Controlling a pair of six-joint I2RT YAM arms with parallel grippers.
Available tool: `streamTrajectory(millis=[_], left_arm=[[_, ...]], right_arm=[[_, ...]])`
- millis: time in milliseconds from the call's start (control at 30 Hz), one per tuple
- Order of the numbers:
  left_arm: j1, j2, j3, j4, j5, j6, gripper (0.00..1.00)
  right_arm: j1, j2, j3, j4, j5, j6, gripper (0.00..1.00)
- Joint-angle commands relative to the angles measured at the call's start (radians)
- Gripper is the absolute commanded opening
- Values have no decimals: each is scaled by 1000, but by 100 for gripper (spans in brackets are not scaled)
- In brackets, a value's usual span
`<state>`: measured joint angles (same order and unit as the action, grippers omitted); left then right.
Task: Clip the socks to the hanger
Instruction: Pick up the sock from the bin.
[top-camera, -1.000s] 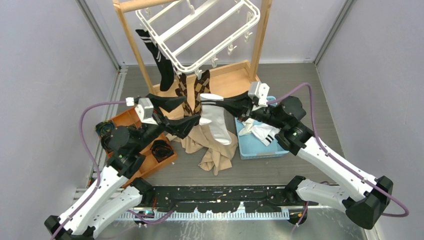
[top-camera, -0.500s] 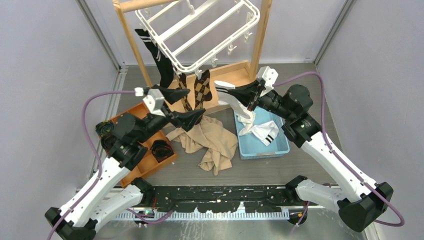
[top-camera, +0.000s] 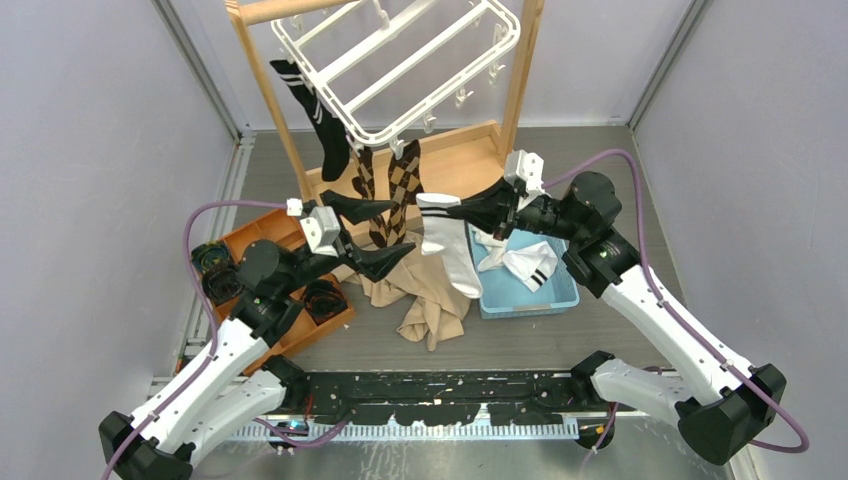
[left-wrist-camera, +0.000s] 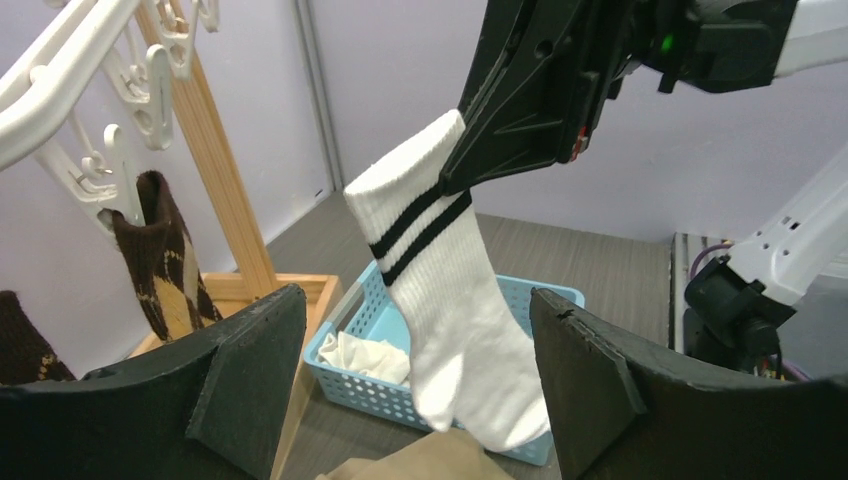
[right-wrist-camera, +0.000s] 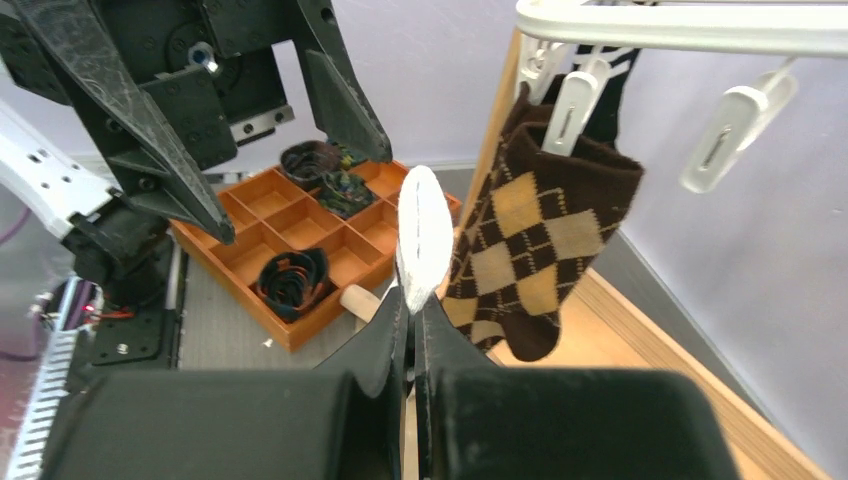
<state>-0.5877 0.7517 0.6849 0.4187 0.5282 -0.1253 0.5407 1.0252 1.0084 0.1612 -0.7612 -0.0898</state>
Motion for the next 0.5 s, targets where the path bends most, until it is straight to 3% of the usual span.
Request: streamTrajectory(millis=[0, 100, 200, 333, 467], left_arm=[[5, -22, -19, 167, 26, -88, 81], [5, -1, -51, 267, 18, -142, 79], [5, 2, -49, 261, 17, -161, 79], [5, -25, -61, 213, -23, -160, 86], [6, -44, -86, 232, -45, -163, 88]], right_arm=[[0, -9, 26, 59, -102, 10, 1], [1, -3, 18, 25, -150, -32, 1], [0, 19, 3, 99, -165, 31, 1], [1, 49, -18, 244, -168, 141, 1], [0, 70, -16, 265, -189, 164, 1]])
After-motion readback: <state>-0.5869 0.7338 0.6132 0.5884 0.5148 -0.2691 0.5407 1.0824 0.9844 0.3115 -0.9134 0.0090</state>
